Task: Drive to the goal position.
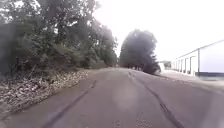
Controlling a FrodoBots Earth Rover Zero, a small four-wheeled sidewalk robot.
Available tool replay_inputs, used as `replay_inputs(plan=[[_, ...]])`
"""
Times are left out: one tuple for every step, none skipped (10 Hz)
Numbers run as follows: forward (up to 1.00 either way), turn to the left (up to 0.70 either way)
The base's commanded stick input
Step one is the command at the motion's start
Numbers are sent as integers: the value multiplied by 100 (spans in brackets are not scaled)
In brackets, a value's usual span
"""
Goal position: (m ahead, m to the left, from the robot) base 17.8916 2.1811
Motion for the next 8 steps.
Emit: replay_inputs(plan=[[85, 0], [85, 0], [85, 0], [85, -3], [85, -18], [85, -30], [85, -32], [85, -8]])
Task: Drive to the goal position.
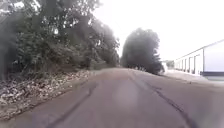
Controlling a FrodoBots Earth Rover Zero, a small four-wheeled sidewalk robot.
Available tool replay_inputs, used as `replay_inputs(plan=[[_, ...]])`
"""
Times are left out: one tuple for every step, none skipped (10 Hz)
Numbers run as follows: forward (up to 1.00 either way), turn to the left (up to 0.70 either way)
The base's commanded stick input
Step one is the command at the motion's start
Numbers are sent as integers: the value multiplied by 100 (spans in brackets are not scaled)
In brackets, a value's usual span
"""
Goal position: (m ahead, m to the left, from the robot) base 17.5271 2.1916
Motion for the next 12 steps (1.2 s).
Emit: replay_inputs(plan=[[85, 0], [85, 0], [85, 0], [85, 0], [85, 0], [85, 0], [85, 0], [85, 0], [85, 0], [85, 0], [85, 0], [85, 0]])
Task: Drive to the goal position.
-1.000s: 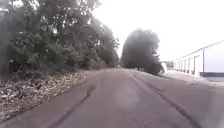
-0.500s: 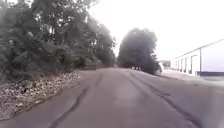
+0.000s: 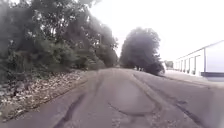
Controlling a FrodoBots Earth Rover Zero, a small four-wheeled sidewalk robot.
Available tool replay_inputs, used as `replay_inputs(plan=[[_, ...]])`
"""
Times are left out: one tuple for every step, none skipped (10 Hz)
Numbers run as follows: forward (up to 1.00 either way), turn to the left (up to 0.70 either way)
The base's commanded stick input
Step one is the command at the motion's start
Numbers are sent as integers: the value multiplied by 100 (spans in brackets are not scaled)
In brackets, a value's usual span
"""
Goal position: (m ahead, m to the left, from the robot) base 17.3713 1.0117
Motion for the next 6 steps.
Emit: replay_inputs(plan=[[85, 0], [85, 0], [85, 0], [85, 0], [85, 0], [85, 0]])
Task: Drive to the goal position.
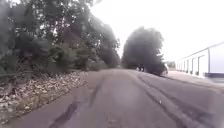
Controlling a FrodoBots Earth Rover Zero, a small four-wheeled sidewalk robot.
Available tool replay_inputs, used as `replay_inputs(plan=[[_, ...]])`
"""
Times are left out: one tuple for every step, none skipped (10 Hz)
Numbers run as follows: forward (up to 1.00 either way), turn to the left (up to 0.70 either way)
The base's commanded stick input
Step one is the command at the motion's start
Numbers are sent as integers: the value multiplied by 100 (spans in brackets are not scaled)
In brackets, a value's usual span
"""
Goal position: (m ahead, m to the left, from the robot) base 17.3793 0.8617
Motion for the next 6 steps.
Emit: replay_inputs(plan=[[85, 0], [85, 0], [85, 0], [85, 0], [85, 0], [85, 0]])
